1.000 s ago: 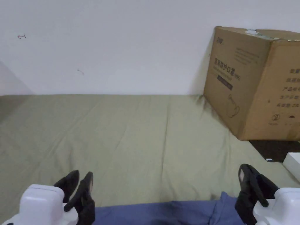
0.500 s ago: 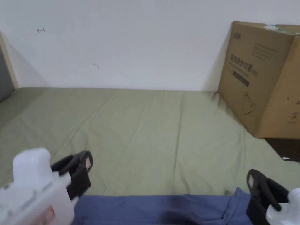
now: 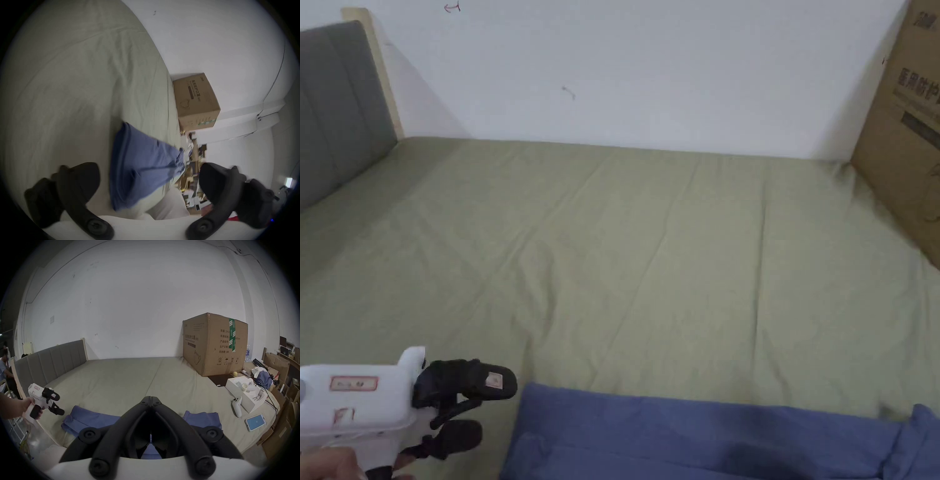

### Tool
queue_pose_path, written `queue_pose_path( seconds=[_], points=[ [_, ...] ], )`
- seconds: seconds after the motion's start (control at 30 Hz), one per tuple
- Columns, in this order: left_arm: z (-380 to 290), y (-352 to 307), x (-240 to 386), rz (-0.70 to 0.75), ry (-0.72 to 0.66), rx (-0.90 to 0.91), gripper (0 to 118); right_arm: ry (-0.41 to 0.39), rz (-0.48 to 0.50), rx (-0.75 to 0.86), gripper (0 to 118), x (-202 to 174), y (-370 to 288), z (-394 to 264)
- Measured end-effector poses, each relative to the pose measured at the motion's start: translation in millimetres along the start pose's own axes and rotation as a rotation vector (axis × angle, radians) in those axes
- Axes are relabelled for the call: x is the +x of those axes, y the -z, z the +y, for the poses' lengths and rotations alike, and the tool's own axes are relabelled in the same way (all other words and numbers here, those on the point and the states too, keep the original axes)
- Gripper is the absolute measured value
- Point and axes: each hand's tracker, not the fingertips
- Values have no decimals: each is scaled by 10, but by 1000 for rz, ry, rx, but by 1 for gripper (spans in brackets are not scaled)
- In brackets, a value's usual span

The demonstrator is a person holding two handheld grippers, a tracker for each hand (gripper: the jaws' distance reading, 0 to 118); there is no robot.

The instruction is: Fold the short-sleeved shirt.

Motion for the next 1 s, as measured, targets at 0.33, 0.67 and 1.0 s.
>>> queue_pose_path(
  seconds=[0.33,0.67,1.0],
  points=[
    [-134,856,-232,-299,-95,-228,118,-25,45,-106,0,-315,337,-20],
    [-209,931,-330,44,-7,-80,2,-32,113,-149,0,-470,315,-65],
    [-231,134,556,742,472,-58,2,-9,151,-136,0,-317,184,-24]
  ],
)
